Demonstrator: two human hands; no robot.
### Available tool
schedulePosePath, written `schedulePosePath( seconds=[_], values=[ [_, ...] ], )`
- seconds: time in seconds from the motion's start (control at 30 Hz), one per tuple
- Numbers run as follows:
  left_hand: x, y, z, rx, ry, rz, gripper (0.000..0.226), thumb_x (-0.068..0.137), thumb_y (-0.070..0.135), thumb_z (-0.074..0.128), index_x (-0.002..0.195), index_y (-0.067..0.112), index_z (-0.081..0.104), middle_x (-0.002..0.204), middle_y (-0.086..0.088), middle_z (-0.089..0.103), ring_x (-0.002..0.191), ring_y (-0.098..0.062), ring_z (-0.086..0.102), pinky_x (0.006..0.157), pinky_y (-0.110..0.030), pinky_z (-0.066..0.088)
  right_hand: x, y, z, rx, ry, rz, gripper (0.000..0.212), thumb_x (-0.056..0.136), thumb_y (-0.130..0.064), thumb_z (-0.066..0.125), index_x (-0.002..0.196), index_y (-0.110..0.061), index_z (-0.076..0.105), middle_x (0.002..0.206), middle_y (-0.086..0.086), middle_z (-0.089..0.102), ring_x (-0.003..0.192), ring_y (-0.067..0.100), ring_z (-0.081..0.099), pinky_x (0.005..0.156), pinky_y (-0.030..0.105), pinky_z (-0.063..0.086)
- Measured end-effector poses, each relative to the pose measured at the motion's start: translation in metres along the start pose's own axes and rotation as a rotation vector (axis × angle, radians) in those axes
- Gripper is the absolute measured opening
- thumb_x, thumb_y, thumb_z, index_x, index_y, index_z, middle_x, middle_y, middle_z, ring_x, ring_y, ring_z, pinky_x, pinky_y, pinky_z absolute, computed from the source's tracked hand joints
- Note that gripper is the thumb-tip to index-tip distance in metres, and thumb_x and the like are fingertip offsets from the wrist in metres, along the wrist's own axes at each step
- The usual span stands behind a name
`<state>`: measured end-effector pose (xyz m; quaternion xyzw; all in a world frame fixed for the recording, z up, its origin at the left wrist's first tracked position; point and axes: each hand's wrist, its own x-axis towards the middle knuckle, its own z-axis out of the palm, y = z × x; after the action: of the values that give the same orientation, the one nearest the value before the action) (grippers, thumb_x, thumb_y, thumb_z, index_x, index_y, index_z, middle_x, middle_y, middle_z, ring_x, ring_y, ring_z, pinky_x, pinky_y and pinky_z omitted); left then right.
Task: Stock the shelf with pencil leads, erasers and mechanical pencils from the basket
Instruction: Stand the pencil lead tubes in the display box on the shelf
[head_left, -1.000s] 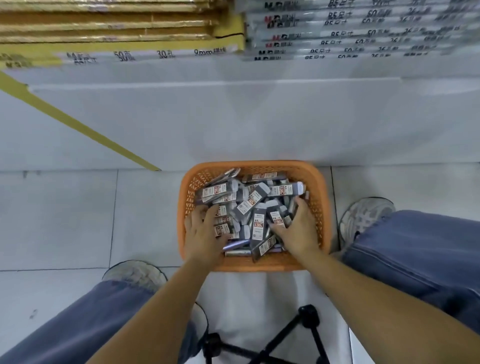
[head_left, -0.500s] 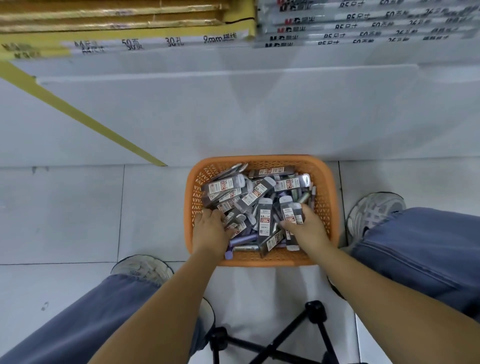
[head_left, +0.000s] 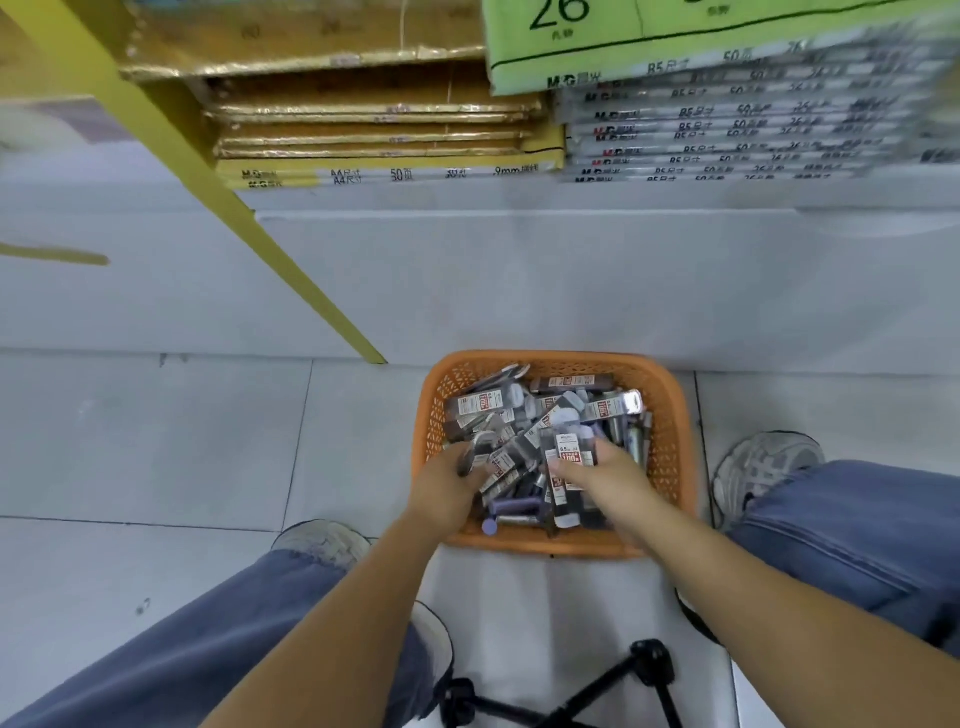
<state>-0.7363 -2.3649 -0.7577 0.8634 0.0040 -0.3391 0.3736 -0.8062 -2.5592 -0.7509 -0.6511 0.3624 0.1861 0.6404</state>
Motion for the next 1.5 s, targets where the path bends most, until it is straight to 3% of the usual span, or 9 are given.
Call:
schedulePosePath(
  seconds=[0.17,0.3,0.47,0.57,0.77,1.0,1.13,1.33,1.5],
  values=[
    [-0.039,0.047,-0.019,-0.494,-0.327,-0.044,0.036,0.084,0.048,0.070,0.118,0.038,0.060,0.120,0.009,0.070,0.112,-0.029,0.064,0.094,-0.060,0.052,-0.026,-0.050,0.018,0.128,-0.043,-0.138,0.035,0.085,-0.038,0.070,0.118,-0.034,0.059,0.111,-0.011,0.069,0.107,0.014,0.062,0.095,0.039,0.047],
    [-0.067,0.093,-0.050,-0.749,-0.349,0.105,0.021,0.093,0.030,0.066,0.113,0.038,0.066,0.126,-0.004,0.069,0.117,-0.028,0.065,0.086,-0.050,0.058,-0.055,-0.104,0.024,0.234,-0.030,-0.342,0.021,0.089,-0.034,0.065,0.109,-0.026,0.065,0.105,0.000,0.074,0.101,0.023,0.069,0.095,0.052,0.050],
    [-0.108,0.139,-0.098,-0.695,-0.354,0.239,0.031,0.093,0.033,0.065,0.122,0.023,0.060,0.113,-0.004,0.074,0.100,-0.024,0.072,0.079,-0.041,0.061,-0.107,-0.166,0.016,0.047,0.007,-0.590,0.011,0.092,-0.045,0.056,0.101,-0.038,0.059,0.103,-0.015,0.069,0.086,-0.004,0.066,0.066,0.014,0.050],
    [-0.137,0.168,-0.136,-0.593,-0.293,0.313,0.043,0.078,0.044,0.073,0.112,0.019,0.064,0.097,0.000,0.075,0.083,-0.018,0.071,0.076,-0.033,0.059,-0.148,-0.212,0.006,-0.074,-0.045,-0.732,0.019,0.087,-0.051,0.059,0.103,-0.040,0.058,0.102,-0.019,0.066,0.086,-0.006,0.064,0.067,0.011,0.048],
    [-0.175,0.223,-0.191,-0.650,-0.192,0.446,0.048,0.070,0.045,0.078,0.113,0.028,0.066,0.097,0.001,0.072,0.079,-0.014,0.059,0.062,-0.025,0.051,-0.201,-0.292,0.001,-0.132,-0.113,-0.860,0.017,0.084,-0.032,0.073,0.097,-0.028,0.064,0.071,-0.003,0.071,0.040,0.012,0.053,0.036,0.019,0.035],
    [-0.187,0.259,-0.225,-0.783,-0.175,0.629,0.042,0.088,0.027,0.072,0.127,0.021,0.059,0.115,-0.009,0.073,0.103,-0.025,0.072,0.077,-0.040,0.060,-0.232,-0.367,0.004,-0.236,-0.091,-1.058,0.043,0.077,-0.031,0.079,0.102,-0.038,0.045,0.080,-0.003,0.072,0.043,0.028,0.061,0.037,0.029,0.045],
    [-0.184,0.264,-0.237,-0.879,-0.076,0.686,0.046,0.073,0.029,0.080,0.116,0.023,0.064,0.106,-0.006,0.076,0.093,-0.022,0.075,0.067,-0.033,0.061,-0.233,-0.389,0.009,-0.242,-0.138,-1.106,0.035,0.085,-0.031,0.072,0.108,-0.041,0.048,0.086,-0.002,0.072,0.047,0.027,0.062,0.036,0.026,0.043],
    [-0.173,0.271,-0.259,-0.971,0.019,0.771,0.045,0.071,0.032,0.078,0.114,0.026,0.063,0.101,-0.001,0.078,0.088,-0.018,0.076,0.059,-0.026,0.058,-0.229,-0.432,0.011,-0.127,-0.098,-1.140,0.019,0.089,-0.019,0.067,0.106,-0.019,0.060,0.078,0.005,0.072,0.051,0.017,0.060,0.040,0.025,0.042],
    [-0.161,0.275,-0.276,-1.030,0.191,0.805,0.029,0.087,0.021,0.074,0.113,0.025,0.063,0.099,-0.002,0.078,0.086,-0.019,0.076,0.057,-0.024,0.057,-0.235,-0.493,-0.002,-0.060,0.152,-1.333,0.031,0.087,-0.008,0.069,0.097,-0.032,0.053,0.082,0.007,0.073,0.054,0.021,0.067,0.039,0.024,0.044]
  ],
)
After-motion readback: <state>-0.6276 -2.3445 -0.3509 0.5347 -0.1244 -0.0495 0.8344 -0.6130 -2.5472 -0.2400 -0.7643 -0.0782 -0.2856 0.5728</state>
